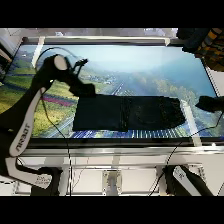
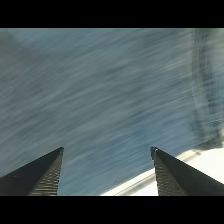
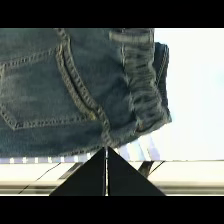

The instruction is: Fold the clothes and pants, and hang the long-sleeved shirts on hangers.

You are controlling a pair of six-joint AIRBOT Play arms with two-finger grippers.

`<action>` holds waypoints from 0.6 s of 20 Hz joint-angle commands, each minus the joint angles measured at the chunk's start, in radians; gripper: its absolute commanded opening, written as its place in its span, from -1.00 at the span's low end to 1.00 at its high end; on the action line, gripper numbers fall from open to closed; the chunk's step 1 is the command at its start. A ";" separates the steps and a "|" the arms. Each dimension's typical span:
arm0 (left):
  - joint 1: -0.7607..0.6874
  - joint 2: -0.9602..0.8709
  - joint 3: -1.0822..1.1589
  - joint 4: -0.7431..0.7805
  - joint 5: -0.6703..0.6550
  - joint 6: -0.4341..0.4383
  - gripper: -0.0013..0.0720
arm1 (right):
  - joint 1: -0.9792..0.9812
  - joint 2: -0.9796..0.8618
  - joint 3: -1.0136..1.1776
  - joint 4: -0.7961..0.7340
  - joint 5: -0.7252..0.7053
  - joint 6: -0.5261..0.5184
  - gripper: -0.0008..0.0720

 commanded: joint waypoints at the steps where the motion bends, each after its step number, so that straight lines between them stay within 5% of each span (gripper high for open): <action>1: 0.154 0.105 -0.262 -0.032 0.084 0.126 0.63 | 0.000 0.217 -0.159 -0.010 0.013 0.034 -0.88; 5: 0.366 0.105 -0.436 -0.400 0.120 0.422 0.64 | 0.000 0.360 -0.274 -0.010 0.074 0.089 -0.88; 12: 0.428 -0.008 -0.445 -0.449 0.177 0.491 0.66 | 0.000 0.381 -0.291 0.072 0.037 0.113 -0.88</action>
